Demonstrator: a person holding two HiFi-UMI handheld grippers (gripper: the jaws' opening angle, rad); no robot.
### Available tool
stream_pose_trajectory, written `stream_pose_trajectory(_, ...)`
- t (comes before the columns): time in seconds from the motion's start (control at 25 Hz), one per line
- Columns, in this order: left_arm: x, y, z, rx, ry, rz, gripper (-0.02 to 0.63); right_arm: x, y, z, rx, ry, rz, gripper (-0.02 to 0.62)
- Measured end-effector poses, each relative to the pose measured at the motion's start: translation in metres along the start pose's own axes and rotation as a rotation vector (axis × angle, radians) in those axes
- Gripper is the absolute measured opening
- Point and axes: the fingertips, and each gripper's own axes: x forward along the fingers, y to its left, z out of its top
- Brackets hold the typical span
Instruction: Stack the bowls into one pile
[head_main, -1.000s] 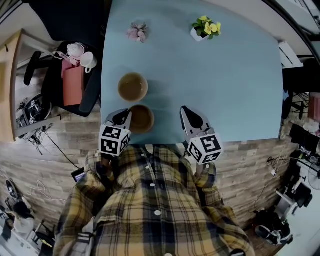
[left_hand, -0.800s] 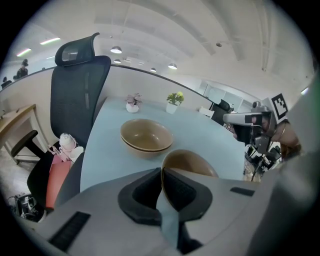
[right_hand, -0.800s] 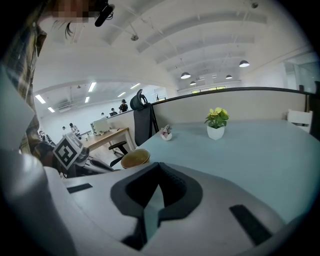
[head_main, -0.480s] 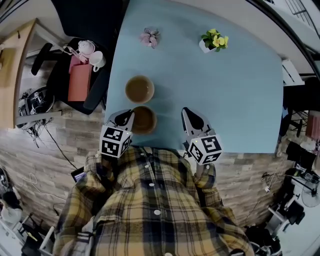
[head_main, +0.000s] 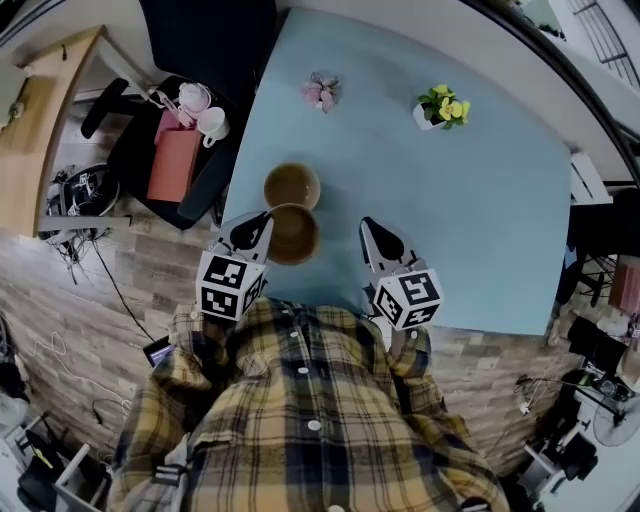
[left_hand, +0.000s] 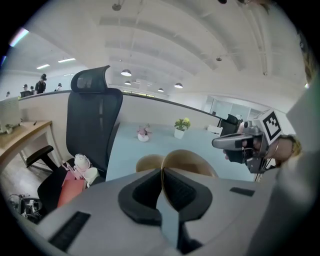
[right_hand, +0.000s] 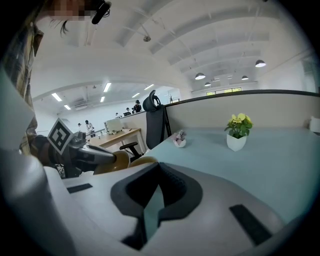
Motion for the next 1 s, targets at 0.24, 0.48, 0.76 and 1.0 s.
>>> stream_pose_trajectory(0.24,0.004,0.009,0.032,0.022,-0.06,0.028,0.009,0.006,-0.001,0.001,-0.008,0.009,0.019,0.004)
stream_pose_trajectory(0.48,0.02,0.02,0.045,0.027,-0.067,0.037,0.009,0.009,-0.009,-0.003,-0.001,0.027,0.015,0.004)
stream_pose_trajectory(0.76,0.043,0.035,0.043,0.025,-0.035,0.05,0.009,0.015,-0.019,-0.007,0.025,0.052,-0.008,0.004)
stream_pose_trajectory(1.0,0.065,0.047,0.029,0.02,0.025,0.042,0.009,0.023,-0.026,-0.013,0.042,0.083,-0.028,0.005)
